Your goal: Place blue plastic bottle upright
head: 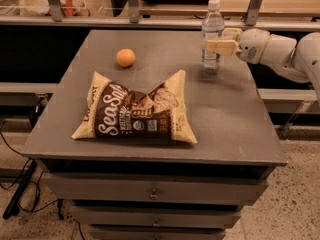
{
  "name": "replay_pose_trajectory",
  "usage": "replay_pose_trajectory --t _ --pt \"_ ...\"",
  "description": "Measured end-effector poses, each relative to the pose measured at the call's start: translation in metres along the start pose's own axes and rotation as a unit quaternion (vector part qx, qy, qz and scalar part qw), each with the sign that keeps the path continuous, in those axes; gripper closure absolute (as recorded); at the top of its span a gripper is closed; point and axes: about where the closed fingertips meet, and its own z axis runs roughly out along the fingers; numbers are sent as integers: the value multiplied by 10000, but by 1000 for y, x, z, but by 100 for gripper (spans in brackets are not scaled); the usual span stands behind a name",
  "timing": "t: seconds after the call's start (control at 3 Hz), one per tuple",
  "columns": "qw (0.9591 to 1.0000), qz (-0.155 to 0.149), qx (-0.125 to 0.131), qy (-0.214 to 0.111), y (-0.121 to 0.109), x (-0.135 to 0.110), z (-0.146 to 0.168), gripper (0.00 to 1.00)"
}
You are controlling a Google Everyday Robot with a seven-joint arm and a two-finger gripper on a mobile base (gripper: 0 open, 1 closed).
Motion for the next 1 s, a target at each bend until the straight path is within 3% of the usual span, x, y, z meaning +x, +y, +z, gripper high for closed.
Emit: replay_pose_trajectory --t 0.33,1.0 --pt "9998 -25 67 -161 -4 3 1 84" --pt "9995 -33 114 -299 -7 6 1 38"
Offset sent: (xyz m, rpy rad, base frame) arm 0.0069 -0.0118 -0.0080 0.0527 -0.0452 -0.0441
